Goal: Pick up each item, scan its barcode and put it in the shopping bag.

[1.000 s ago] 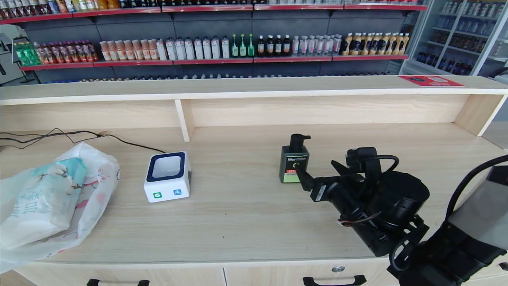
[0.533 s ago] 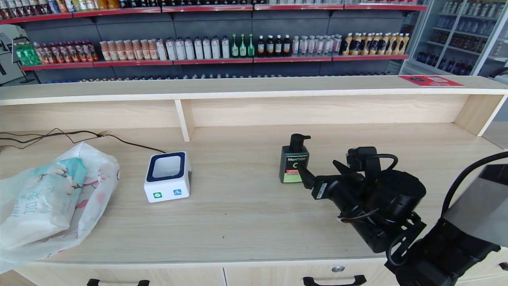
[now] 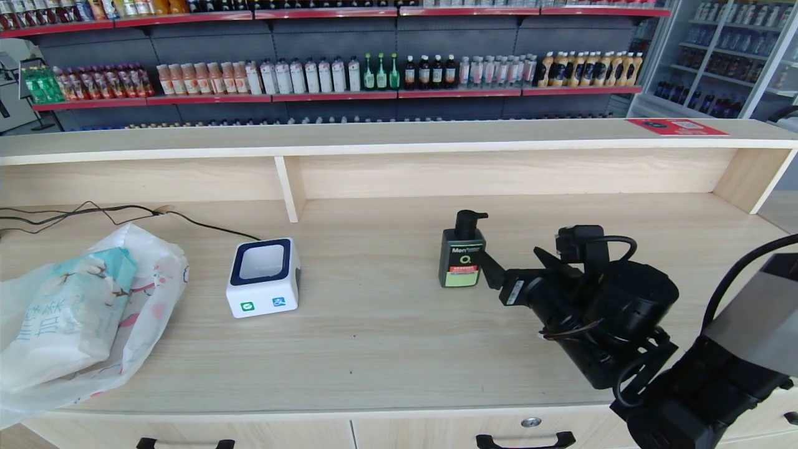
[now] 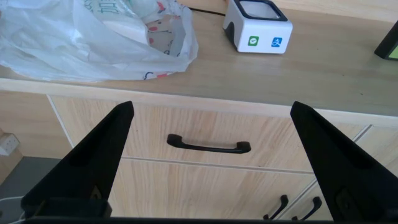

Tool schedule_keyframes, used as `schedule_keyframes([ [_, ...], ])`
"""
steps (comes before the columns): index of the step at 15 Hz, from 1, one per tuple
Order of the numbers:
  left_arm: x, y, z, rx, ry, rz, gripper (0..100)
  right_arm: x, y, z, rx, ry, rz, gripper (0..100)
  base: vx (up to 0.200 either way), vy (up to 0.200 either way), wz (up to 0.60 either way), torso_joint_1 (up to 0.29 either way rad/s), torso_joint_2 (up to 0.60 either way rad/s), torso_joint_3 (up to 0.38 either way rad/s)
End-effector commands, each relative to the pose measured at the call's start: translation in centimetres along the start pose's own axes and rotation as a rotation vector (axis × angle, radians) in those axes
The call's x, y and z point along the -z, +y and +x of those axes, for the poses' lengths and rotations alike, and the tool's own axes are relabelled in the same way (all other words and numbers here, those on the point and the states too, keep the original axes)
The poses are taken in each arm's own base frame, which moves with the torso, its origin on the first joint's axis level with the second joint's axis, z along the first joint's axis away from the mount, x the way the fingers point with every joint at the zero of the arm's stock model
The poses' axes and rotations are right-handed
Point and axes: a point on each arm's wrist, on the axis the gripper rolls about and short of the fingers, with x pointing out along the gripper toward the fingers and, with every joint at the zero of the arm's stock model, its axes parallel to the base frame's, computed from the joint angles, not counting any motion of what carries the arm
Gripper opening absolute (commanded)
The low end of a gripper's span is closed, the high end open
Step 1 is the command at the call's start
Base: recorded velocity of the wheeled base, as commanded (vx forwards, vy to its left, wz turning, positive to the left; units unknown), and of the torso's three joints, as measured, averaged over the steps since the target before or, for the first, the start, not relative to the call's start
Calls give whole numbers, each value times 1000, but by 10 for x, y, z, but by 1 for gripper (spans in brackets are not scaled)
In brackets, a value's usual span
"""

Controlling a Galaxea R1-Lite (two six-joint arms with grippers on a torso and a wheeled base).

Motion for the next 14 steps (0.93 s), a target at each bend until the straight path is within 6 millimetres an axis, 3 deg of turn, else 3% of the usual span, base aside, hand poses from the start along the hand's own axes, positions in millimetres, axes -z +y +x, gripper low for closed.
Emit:
schedule_keyframes([
  [1,0,0,0,-1,1,-1,100,0,-6,3,20,-1,-3,100,0,0,0,0,0,0],
  [14,0,0,0,-1,-1,-1,100,8,-5,11,20,3,-3,100,0,0,0,0,0,0],
])
